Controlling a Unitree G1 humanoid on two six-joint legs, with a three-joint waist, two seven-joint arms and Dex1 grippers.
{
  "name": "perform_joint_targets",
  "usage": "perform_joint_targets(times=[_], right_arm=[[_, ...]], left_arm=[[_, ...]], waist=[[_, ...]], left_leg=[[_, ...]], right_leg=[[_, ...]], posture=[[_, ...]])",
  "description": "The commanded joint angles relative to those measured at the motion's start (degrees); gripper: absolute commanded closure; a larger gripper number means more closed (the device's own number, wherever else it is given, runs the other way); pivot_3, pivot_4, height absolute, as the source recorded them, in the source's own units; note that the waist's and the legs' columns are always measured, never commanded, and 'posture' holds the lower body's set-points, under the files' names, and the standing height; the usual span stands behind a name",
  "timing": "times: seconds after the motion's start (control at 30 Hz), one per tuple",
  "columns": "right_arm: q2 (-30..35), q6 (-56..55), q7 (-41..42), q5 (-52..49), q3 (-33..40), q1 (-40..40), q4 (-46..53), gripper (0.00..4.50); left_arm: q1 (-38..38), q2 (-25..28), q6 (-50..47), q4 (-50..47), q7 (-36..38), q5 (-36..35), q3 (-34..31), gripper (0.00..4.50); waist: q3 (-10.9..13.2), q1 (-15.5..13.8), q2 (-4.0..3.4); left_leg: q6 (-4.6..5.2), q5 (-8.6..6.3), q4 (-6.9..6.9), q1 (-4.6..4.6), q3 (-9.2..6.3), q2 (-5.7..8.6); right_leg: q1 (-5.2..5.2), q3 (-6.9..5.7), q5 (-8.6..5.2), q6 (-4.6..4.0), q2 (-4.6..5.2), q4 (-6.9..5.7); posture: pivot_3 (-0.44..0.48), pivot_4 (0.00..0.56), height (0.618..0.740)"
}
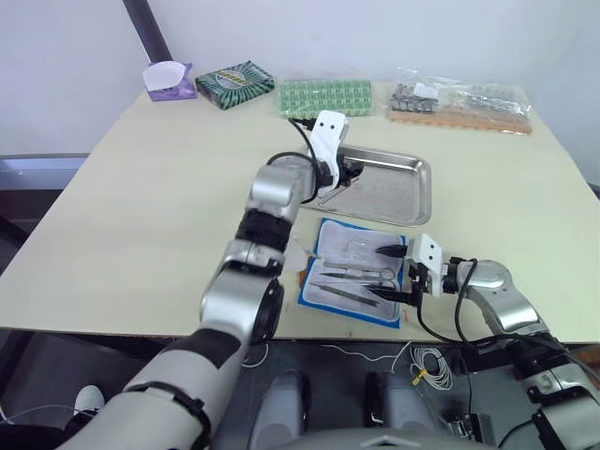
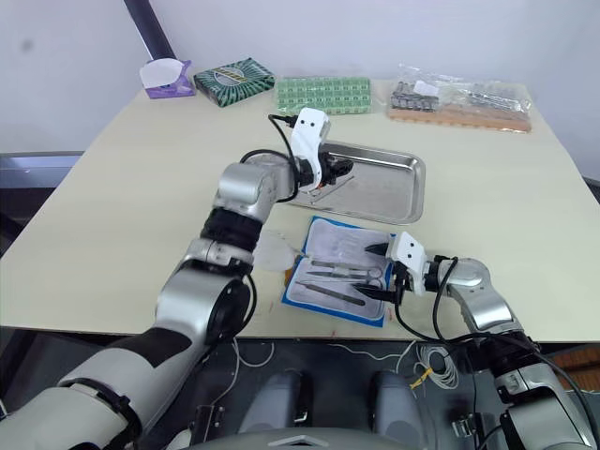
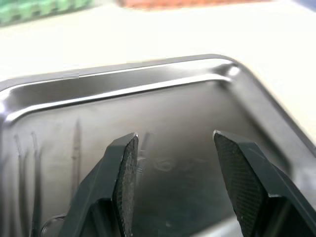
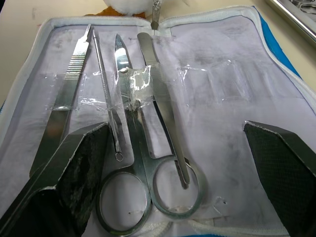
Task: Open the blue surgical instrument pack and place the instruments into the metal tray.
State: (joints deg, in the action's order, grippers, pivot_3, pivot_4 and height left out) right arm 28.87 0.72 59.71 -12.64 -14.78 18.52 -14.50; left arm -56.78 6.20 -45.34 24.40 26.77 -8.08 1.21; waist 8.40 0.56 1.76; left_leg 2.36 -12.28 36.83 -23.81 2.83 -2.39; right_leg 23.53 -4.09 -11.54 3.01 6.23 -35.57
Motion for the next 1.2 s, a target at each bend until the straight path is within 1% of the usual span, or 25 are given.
perform_joint_targets(times=[0.03,0.1,0.17,0.23,0.3,0.33,0.4,0.47,0.57,0.6,0.63,0.67,0.7,0.8,0.83,0.93,1.03,1.1,1.2], right_arm=[[2.30,5.32,-1.71,6.49,-2.97,-4.01,-7.53,0.00],[2.28,5.31,-1.63,6.34,-2.93,-4.08,-7.37,0.00],[2.27,5.24,-1.59,6.28,-2.89,-4.09,-7.37,0.00],[2.22,5.13,-1.50,6.11,-2.80,-4.10,-7.27,0.00],[2.19,4.86,-1.37,5.97,-2.73,-4.17,-7.15,0.00],[2.19,4.71,-1.30,5.89,-2.68,-4.23,-7.06,0.00],[2.17,4.38,-1.19,5.72,-2.55,-4.38,-6.97,0.00],[2.13,4.04,-1.07,5.63,-2.45,-4.53,-6.89,0.00],[2.09,3.36,-0.78,5.37,-2.30,-5.03,-6.43,0.00],[2.02,3.20,-0.75,5.22,-2.17,-5.15,-6.32,0.00],[2.01,3.02,-0.60,5.07,-2.05,-5.31,-6.10,0.00],[2.03,2.84,-0.47,4.92,-1.92,-5.46,-5.84,0.00],[2.06,2.71,-0.38,4.83,-1.82,-5.64,-5.59,0.00],[2.30,1.98,0.20,4.47,-1.31,-6.10,-5.13,0.00],[2.37,1.90,0.35,4.38,-1.19,-6.22,-5.02,0.00],[2.57,1.74,0.70,4.25,-0.98,-6.54,-4.71,0.00],[2.90,1.80,1.20,3.99,-0.68,-6.85,-4.22,0.00],[3.03,1.91,1.29,3.86,-0.47,-7.02,-3.88,0.00],[3.10,2.10,1.26,3.81,-0.29,-7.29,-3.52,0.00]], left_arm=[[4.80,1.60,2.31,-12.54,5.73,-4.40,0.22,1.94],[9.11,4.02,3.75,-17.80,9.51,-6.35,0.05,1.94],[11.31,5.31,5.12,-20.43,11.65,-8.06,-0.36,1.94],[13.28,8.08,6.98,-22.01,15.68,-9.07,0.28,1.94],[15.67,12.86,10.18,-23.32,23.19,-10.09,1.70,1.94],[16.89,14.36,12.34,-23.80,26.41,-11.29,1.40,1.94],[18.67,17.36,14.69,-23.87,31.61,-12.89,1.54,1.94],[19.75,19.57,16.22,-23.47,35.09,-13.62,1.78,1.94],[21.65,24.43,15.02,-23.28,42.48,-16.60,1.24,1.16],[22.35,25.97,15.59,-23.05,44.68,-16.95,1.24,0.59],[23.26,27.63,16.71,-22.94,47.01,-17.09,1.25,0.13],[24.15,29.19,17.72,-22.80,49.13,-17.37,0.90,0.04],[24.80,30.31,18.44,-22.75,50.54,-17.66,0.68,0.04],[26.45,35.90,21.21,-20.59,57.66,-18.40,-0.93,0.04],[26.59,37.41,22.25,-19.67,59.44,-18.30,-1.06,0.04],[25.73,40.01,24.60,-16.89,62.35,-17.79,-1.44,0.04],[24.38,41.52,26.26,-14.94,64.18,-17.15,-1.17,0.04],[23.73,41.49,28.58,-14.24,64.05,-15.84,-0.19,0.04],[22.95,39.13,30.87,-15.08,59.76,-12.83,1.92,0.04]], waist=[[0.01,0.00,-0.04],[0.02,0.00,-0.04],[0.04,-0.17,-0.06],[0.05,-0.21,-0.07],[0.06,-0.17,-0.14],[0.06,-0.14,-0.18],[0.06,-0.17,-0.20],[0.07,-0.18,-0.21],[0.11,-0.15,-0.27],[0.13,-0.19,-0.30],[0.14,-0.15,-0.32],[0.15,-0.24,-0.34],[0.16,-0.32,-0.35],[0.23,-0.18,-0.45],[0.23,-0.18,-0.45],[0.25,-0.51,-0.48],[0.28,-0.84,-0.47],[0.30,-1.33,-0.49],[0.30,-1.49,-0.48]], left_leg=[[0.00,0.00,0.00,0.00,0.00,0.00],[0.00,0.00,0.00,0.00,0.00,-0.01],[0.00,0.00,0.01,0.00,-0.01,-0.01],[0.00,0.00,0.02,-0.01,-0.03,0.00],[0.00,0.00,0.02,-0.01,-0.02,0.00],[0.00,0.00,0.02,-0.01,-0.02,0.00],[-0.01,-0.01,0.01,-0.01,-0.02,-0.01],[-0.01,-0.01,0.00,-0.03,-0.03,-0.01],[-0.01,-0.01,0.00,-0.05,-0.03,-0.03],[-0.01,-0.01,0.00,-0.05,-0.03,-0.03],[-0.01,-0.01,-0.01,-0.06,-0.03,-0.03],[-0.02,-0.01,-0.06,-0.06,-0.03,-0.03],[-0.02,-0.01,-0.17,-0.07,-0.02,-0.01],[-0.02,-0.01,-0.30,-0.10,-0.01,-0.02],[-0.02,-0.01,-0.40,-0.13,0.00,-0.04],[-0.05,-0.03,-0.40,-0.16,-0.01,-0.01],[-0.16,-0.10,-0.41,-0.18,-0.01,0.00],[-0.16,-0.10,-0.41,-0.18,-0.01,0.00],[-0.17,-0.11,-0.41,-0.21,-0.02,0.00]], right_leg=[[0.00,0.01,0.00,0.00,0.01,0.00],[0.00,0.02,0.00,0.00,0.03,0.00],[0.00,0.01,-0.01,-0.01,0.03,0.00],[0.00,0.01,-0.01,-0.01,0.03,0.00],[0.01,0.01,-0.01,-0.01,0.03,0.02],[0.01,0.01,-0.01,-0.01,0.03,0.02],[0.01,0.01,-0.02,-0.01,0.04,0.04],[0.01,0.00,-0.02,-0.01,0.05,0.07],[0.02,0.01,-0.02,-0.01,0.07,0.15],[0.02,0.01,-0.02,-0.01,0.09,0.16],[0.02,0.00,-0.02,-0.01,0.11,0.18],[0.03,0.01,-0.02,-0.01,0.24,0.23],[0.03,-0.04,-0.02,-0.01,0.37,0.33],[0.03,-0.13,-0.02,-0.01,0.40,0.56],[0.03,-0.33,-0.02,-0.01,0.46,0.72],[0.03,-0.49,-0.02,-0.01,0.56,0.72],[0.03,-0.78,-0.02,-0.01,0.67,0.73],[0.03,-0.90,-0.02,-0.01,0.67,0.73],[0.03,-0.99,-0.02,0.00,0.69,0.74]], posture=[[0.000,0.150,0.740],[0.000,0.150,0.740],[0.000,0.150,0.740],[0.000,0.150,0.740],[0.000,0.150,0.740],[0.000,0.150,0.740],[0.000,0.150,0.740],[0.000,0.150,0.740],[0.000,0.150,0.740],[0.000,0.150,0.740],[0.000,0.150,0.740],[0.000,0.150,0.740],[0.000,0.150,0.740],[0.000,0.150,0.740],[0.000,0.150,0.740],[0.000,0.150,0.740],[0.000,0.150,0.740],[0.000,0.150,0.740],[0.000,0.150,0.740]])
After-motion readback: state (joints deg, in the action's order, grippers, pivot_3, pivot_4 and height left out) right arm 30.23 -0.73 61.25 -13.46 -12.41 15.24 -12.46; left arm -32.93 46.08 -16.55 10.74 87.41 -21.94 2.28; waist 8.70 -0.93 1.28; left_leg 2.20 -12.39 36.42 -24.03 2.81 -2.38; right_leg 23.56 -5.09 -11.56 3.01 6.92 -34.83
